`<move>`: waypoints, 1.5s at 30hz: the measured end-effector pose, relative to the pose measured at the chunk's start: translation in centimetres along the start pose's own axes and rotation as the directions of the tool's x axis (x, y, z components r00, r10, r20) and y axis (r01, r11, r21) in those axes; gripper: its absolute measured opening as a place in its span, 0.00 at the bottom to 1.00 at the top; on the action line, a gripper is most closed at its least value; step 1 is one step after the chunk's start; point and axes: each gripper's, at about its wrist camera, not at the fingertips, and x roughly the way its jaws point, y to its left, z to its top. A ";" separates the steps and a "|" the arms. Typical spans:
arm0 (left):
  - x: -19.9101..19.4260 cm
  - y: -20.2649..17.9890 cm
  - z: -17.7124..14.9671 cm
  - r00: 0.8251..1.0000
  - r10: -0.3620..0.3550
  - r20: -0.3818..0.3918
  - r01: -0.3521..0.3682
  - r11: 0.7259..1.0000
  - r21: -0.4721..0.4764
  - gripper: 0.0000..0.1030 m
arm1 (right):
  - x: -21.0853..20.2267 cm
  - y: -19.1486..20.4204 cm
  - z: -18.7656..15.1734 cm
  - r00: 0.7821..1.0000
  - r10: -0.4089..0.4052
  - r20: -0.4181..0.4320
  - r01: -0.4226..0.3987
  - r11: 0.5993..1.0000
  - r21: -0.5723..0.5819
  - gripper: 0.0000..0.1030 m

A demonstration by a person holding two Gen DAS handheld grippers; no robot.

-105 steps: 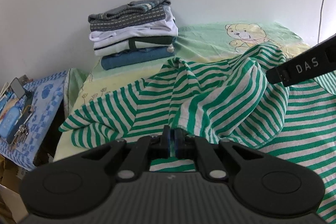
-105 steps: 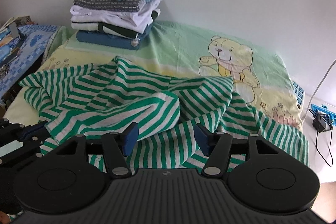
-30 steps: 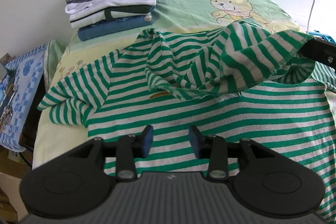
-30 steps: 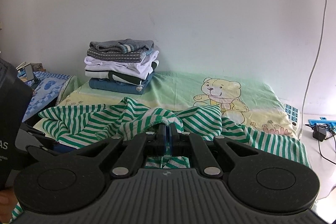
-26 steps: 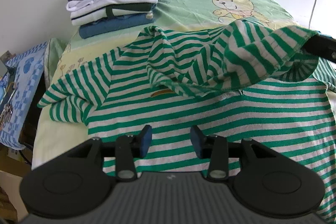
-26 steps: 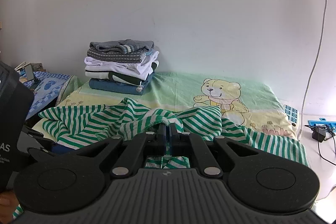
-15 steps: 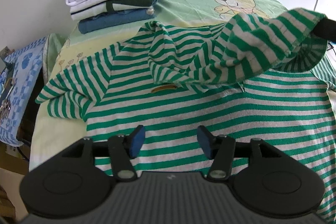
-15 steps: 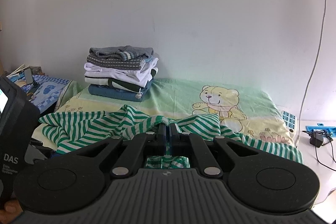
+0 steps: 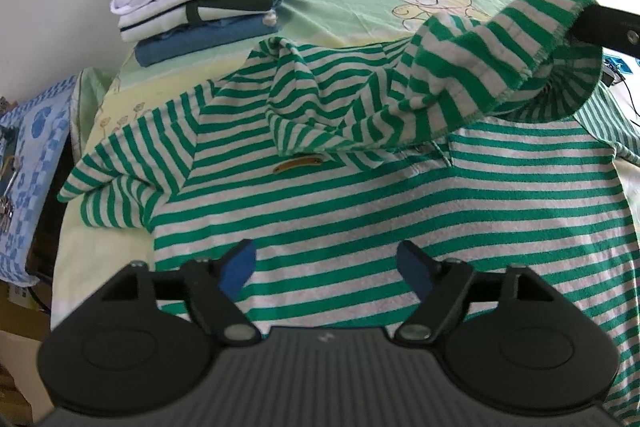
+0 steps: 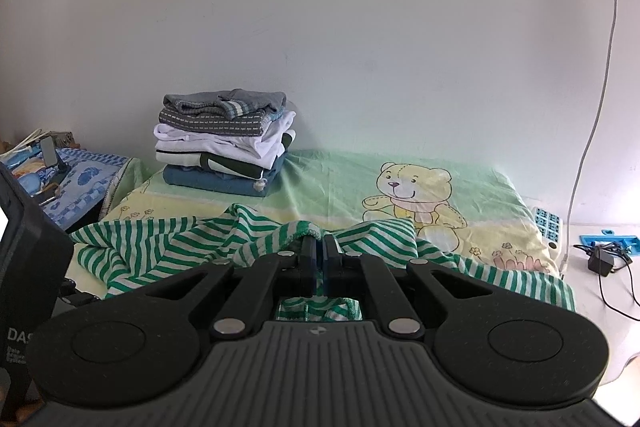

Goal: Fold clothes

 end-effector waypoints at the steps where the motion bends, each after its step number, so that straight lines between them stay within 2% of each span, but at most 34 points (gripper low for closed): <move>1: 0.0 -0.1 0.0 1.000 -0.001 0.001 0.001 1.000 0.005 0.80 | 0.1 0.0 0.0 1.000 -0.003 0.000 0.003 1.000 0.001 0.02; 7: -0.5 -0.3 -0.7 0.999 -0.024 0.026 0.024 0.999 0.027 0.89 | 0.2 -0.4 0.0 1.000 -0.007 -0.001 0.007 1.000 0.006 0.02; 10: -1.3 -0.2 -2.0 0.996 -0.050 0.069 0.045 0.996 0.074 0.94 | 0.0 -0.7 0.1 1.000 -0.009 0.006 0.009 1.000 0.010 0.02; 15: -2.1 -1.5 -3.4 0.990 -0.090 0.111 0.071 0.983 0.168 0.94 | -0.2 -1.2 0.2 1.000 0.003 0.013 -0.003 1.000 0.019 0.02; 18: -1.5 -3.0 -2.7 0.983 -0.030 0.181 -0.008 0.978 0.210 0.91 | -0.4 -1.3 0.2 0.999 0.024 0.021 -0.025 0.999 0.024 0.02; 21: -0.4 -3.7 -1.2 0.958 0.049 0.283 -0.124 0.958 0.257 0.88 | -0.8 -1.2 0.3 0.999 0.029 0.030 -0.029 1.000 0.005 0.02; 23: 0.5 -3.8 0.0 0.946 0.076 0.314 -0.170 0.944 0.284 0.81 | -1.2 -1.3 0.4 0.999 0.030 0.038 -0.030 1.000 -0.009 0.02; 25: 1.0 -4.2 0.6 0.939 0.067 0.338 -0.181 0.931 0.317 0.80 | -1.6 -1.5 0.3 0.998 0.033 0.049 -0.032 0.999 -0.019 0.02; 27: 1.6 -4.7 1.2 0.930 0.068 0.360 -0.202 0.915 0.349 0.65 | -2.1 -1.6 0.2 0.997 0.040 0.063 -0.038 0.999 -0.032 0.02; 29: 2.3 -5.3 1.4 0.921 0.121 0.370 -0.264 0.893 0.365 0.16 | -2.8 -1.9 -0.1 0.995 0.050 0.082 -0.046 0.998 -0.045 0.02; 30: 2.1 -5.1 1.4 0.922 0.121 0.369 -0.258 0.900 0.351 0.07 | -3.1 -2.1 -0.2 0.994 0.052 0.094 -0.048 0.998 -0.046 0.02; 34: 1.7 -4.1 1.5 0.924 0.123 0.362 -0.237 0.927 0.291 0.06 | -4.6 -2.7 -0.9 0.989 0.040 0.140 -0.031 0.997 -0.072 0.01; 37: 1.4 -3.3 1.5 0.926 0.124 0.357 -0.221 0.944 0.246 0.06 | -4.3 -2.6 -1.9 0.995 0.037 0.094 -0.026 0.993 -0.112 0.04; 38: 1.2 -3.1 1.5 0.927 0.125 0.355 -0.216 0.949 0.231 0.06 | -3.9 -2.5 -2.3 0.997 0.046 0.064 -0.038 0.993 -0.115 0.10; 39: 1.1 -2.8 1.6 0.927 0.125 0.353 -0.210 0.954 0.215 0.06 | -3.6 -2.5 -2.9 0.998 0.060 0.027 -0.057 0.992 -0.112 0.28; 40: 1.0 -2.5 1.6 0.928 0.125 0.352 -0.205 0.958 0.200 0.06 | -3.2 -2.5 -3.4 0.997 0.075 -0.010 -0.076 0.991 -0.108 0.39; 43: 0.7 -1.8 1.6 0.930 0.126 0.346 -0.188 0.970 0.153 0.06 | -2.1 -1.9 -5.7 0.988 0.134 -0.082 -0.141 0.987 -0.083 0.39; 45: 0.4 -1.3 1.6 0.931 0.126 0.343 -0.178 0.976 0.124 0.06 | -1.0 -0.5 -7.0 0.985 0.132 -0.107 -0.147 0.979 -0.144 0.39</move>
